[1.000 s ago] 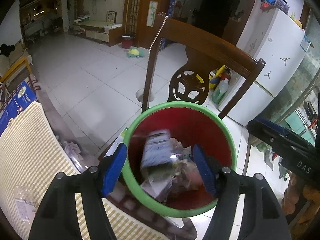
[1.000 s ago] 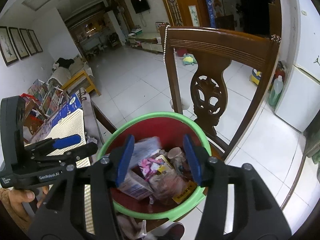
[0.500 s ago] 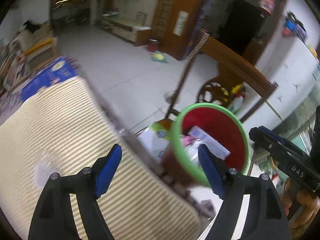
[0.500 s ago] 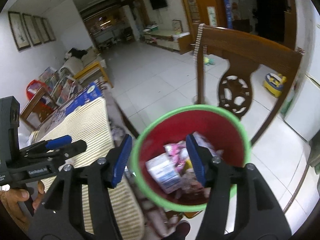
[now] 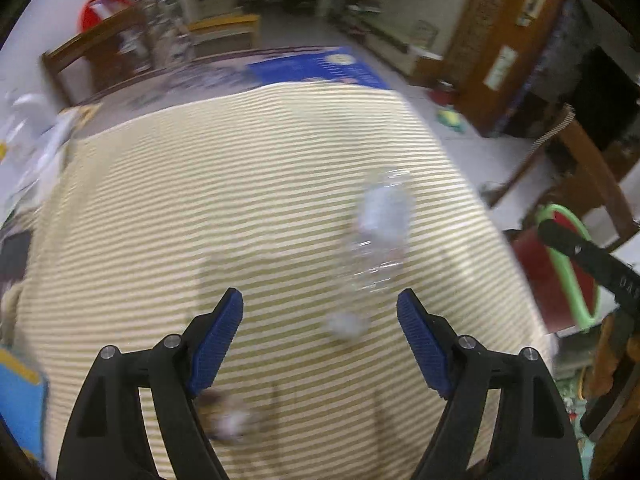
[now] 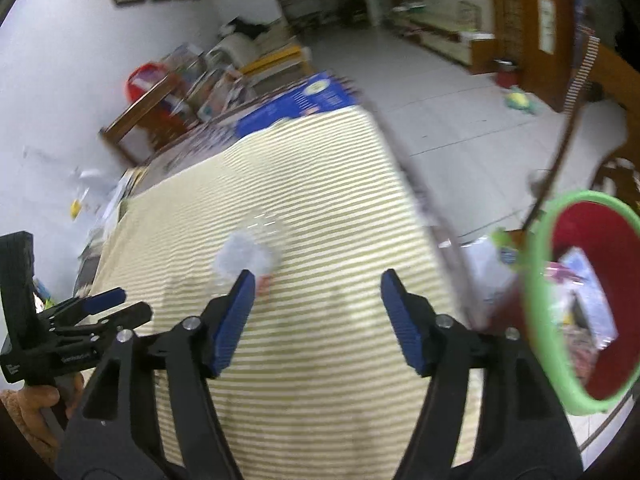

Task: Collect trash
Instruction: 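Move both open tools back over the table, then grasp the brown cigarette pack with the left tool while the right grasps the clear bottle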

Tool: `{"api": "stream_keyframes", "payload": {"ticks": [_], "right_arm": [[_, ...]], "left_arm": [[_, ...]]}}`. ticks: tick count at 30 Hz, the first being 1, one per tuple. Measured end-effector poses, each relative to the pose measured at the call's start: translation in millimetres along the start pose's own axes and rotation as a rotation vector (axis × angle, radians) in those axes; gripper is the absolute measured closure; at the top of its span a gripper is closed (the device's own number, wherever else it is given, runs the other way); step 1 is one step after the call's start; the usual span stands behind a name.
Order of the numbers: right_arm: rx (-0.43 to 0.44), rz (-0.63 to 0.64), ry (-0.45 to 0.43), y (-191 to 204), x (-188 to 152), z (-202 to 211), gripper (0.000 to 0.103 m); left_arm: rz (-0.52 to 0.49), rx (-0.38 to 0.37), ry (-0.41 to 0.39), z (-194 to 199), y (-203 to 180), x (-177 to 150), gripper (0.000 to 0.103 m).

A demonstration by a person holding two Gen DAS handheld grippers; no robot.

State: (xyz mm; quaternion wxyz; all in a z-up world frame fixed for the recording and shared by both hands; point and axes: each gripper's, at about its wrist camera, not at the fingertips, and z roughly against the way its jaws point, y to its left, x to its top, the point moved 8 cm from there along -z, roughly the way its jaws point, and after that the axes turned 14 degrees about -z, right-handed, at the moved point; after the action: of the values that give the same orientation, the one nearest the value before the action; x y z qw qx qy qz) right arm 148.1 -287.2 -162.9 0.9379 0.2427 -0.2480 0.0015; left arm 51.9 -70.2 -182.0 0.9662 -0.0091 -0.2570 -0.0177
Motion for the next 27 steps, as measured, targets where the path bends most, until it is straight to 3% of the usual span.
{"api": "stream_keyframes", "payload": {"ticks": [5,7,10,14,15,16,20,22,25,27], "right_arm": [[0.021,-0.038,0.077,41.0,-12.0,-48.8,0.034],[0.032,-0.063,0.095,51.2,-15.3,-64.0,0.025],[0.003,-0.095,0.130,63.4,-21.3,-92.4,0.024],[-0.087,-0.058,0.180,75.4,-35.9,-125.6,0.024],[-0.125,-0.038,0.179,76.9,-39.8,-131.1,0.026],[-0.135,-0.028,0.180,76.2,-40.8,-132.0,0.035],[-0.133,-0.006,0.186,81.8,-44.9,-132.1,0.043],[-0.126,-0.004,0.191,84.3,-45.8,-127.1,0.052],[-0.114,0.004,0.189,85.5,-50.9,-115.7,0.053],[-0.102,0.008,0.178,88.8,-55.0,-105.6,0.053]], "left_arm": [[-0.002,0.011,0.039,3.5,48.6,-32.2,0.026],[-0.030,-0.017,0.053,4.2,61.8,-42.5,0.025],[-0.123,-0.065,0.079,2.5,69.2,-55.4,0.020],[-0.336,-0.115,0.136,-5.4,62.6,-76.5,0.013],[-0.374,-0.119,0.142,-6.7,59.8,-79.3,0.013],[-0.413,-0.128,0.150,-9.1,57.6,-82.2,0.013],[-0.554,-0.178,0.175,-20.5,40.9,-91.7,0.013],[-0.625,-0.178,0.197,-30.6,34.2,-95.6,0.013],[-0.699,-0.189,0.213,-40.4,24.2,-97.8,0.014],[-0.739,-0.182,0.204,-41.9,16.2,-95.3,0.022]]}}
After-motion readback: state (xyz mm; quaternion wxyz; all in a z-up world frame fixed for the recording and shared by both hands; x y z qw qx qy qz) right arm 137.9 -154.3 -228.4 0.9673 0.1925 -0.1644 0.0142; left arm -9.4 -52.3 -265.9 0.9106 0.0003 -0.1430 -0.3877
